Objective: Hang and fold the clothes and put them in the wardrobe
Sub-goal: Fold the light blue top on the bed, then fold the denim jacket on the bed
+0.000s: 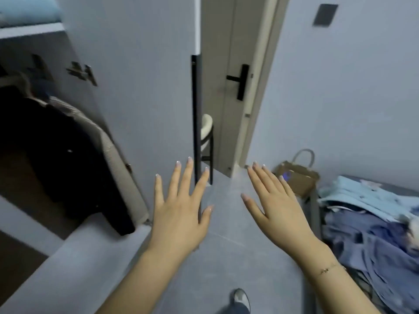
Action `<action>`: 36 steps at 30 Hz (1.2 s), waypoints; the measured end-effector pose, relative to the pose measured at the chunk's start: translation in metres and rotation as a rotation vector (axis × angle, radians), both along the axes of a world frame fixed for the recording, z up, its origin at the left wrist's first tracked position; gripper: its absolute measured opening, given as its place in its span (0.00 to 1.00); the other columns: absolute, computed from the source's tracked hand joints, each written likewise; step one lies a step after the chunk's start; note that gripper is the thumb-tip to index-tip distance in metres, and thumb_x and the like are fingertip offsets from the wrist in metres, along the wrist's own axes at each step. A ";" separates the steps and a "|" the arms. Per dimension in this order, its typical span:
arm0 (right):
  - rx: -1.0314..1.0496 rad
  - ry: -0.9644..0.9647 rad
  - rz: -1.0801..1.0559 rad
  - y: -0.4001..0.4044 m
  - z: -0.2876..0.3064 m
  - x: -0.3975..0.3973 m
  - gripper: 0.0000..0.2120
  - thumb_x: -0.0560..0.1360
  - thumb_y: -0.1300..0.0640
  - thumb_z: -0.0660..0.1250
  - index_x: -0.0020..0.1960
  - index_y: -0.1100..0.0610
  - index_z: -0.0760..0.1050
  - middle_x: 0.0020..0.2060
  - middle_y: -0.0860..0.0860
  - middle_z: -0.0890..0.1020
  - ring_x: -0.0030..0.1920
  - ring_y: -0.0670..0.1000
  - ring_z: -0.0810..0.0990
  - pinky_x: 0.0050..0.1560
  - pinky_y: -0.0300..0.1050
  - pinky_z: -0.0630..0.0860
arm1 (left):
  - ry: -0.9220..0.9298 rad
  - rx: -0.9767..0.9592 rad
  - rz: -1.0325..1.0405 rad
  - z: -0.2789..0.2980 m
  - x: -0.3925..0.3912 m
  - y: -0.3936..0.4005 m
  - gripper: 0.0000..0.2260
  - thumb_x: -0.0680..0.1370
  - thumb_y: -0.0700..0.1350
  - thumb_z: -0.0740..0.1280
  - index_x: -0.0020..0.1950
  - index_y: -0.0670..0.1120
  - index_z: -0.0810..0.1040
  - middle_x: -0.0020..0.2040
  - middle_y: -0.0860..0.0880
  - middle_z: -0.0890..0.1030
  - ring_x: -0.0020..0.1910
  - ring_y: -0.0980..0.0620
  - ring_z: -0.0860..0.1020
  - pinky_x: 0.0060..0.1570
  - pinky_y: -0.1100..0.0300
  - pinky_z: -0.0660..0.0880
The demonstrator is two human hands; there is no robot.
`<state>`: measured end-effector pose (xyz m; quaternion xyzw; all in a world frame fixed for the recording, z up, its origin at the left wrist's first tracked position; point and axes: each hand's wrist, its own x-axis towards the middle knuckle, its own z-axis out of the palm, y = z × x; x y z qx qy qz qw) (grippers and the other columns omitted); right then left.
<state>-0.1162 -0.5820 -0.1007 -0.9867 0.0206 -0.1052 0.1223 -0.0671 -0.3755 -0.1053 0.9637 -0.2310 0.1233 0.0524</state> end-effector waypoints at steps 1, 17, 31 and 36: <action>0.005 0.024 -0.058 -0.016 -0.006 -0.022 0.32 0.79 0.35 0.42 0.79 0.45 0.40 0.78 0.41 0.41 0.77 0.41 0.36 0.74 0.41 0.33 | 0.017 -0.003 -0.062 -0.006 -0.010 -0.019 0.33 0.80 0.62 0.54 0.79 0.55 0.41 0.80 0.48 0.38 0.79 0.46 0.39 0.75 0.38 0.42; 0.244 0.200 -0.813 -0.231 -0.106 -0.367 0.32 0.81 0.38 0.50 0.80 0.46 0.44 0.79 0.44 0.45 0.78 0.44 0.43 0.77 0.45 0.41 | 0.294 0.078 -0.848 -0.078 -0.223 -0.339 0.32 0.79 0.57 0.60 0.80 0.55 0.50 0.80 0.47 0.48 0.79 0.45 0.48 0.75 0.42 0.48; 0.397 0.304 -1.030 -0.379 -0.218 -0.494 0.29 0.83 0.41 0.50 0.80 0.48 0.46 0.79 0.45 0.46 0.78 0.45 0.45 0.78 0.45 0.45 | 0.469 0.330 -1.069 -0.204 -0.320 -0.558 0.29 0.81 0.59 0.55 0.80 0.55 0.49 0.80 0.50 0.42 0.79 0.49 0.47 0.76 0.48 0.52; 0.420 0.331 -1.066 -0.454 -0.275 -0.463 0.29 0.83 0.42 0.51 0.80 0.49 0.48 0.79 0.46 0.49 0.78 0.47 0.49 0.77 0.47 0.48 | 0.550 0.353 -1.080 -0.264 -0.288 -0.648 0.28 0.80 0.56 0.61 0.79 0.53 0.57 0.80 0.48 0.50 0.77 0.47 0.55 0.73 0.47 0.59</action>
